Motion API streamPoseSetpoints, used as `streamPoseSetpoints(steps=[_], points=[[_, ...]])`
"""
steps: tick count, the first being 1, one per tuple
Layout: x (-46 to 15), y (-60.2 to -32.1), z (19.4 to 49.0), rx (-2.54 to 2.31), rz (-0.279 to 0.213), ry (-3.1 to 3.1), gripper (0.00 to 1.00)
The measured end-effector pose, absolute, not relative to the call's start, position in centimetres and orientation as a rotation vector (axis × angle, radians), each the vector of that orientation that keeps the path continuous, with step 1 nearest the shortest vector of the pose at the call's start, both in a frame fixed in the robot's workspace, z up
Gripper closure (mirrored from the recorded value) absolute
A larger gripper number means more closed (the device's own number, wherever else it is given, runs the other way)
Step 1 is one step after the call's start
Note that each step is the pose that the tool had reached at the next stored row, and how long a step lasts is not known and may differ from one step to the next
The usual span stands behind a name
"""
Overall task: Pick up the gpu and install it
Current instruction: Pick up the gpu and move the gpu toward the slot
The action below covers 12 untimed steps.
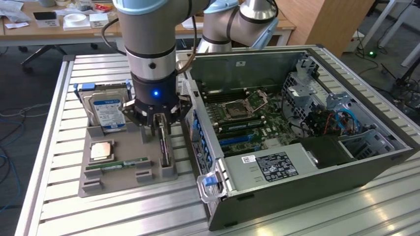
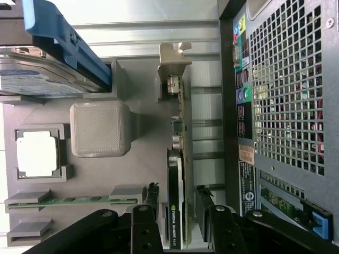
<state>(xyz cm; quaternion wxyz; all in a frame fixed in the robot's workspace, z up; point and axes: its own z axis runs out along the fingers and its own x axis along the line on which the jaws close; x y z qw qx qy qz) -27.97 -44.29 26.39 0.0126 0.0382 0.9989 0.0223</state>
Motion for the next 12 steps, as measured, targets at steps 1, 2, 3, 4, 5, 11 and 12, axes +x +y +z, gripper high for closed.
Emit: streamPoseSetpoints(steps=[1,2,3,4,5,11,12], points=[[-28.0,-44.3,26.3,0.119,0.07,3.113,0.58],[-28.0,-44.3,26.2,0.119,0.07,3.113,0.58],[-28.0,-44.3,26.0,0.119,0.07,3.113,0.58],[-28.0,-44.3,25.9,0.119,0.07,3.113,0.58],[-28.0,-44.3,25.7,0.119,0.07,3.113,0.58],[-28.0,-44.3,24.7,0.119,0.07,3.113,0.58],[-28.0,-44.3,24.5,0.119,0.07,3.113,0.58]])
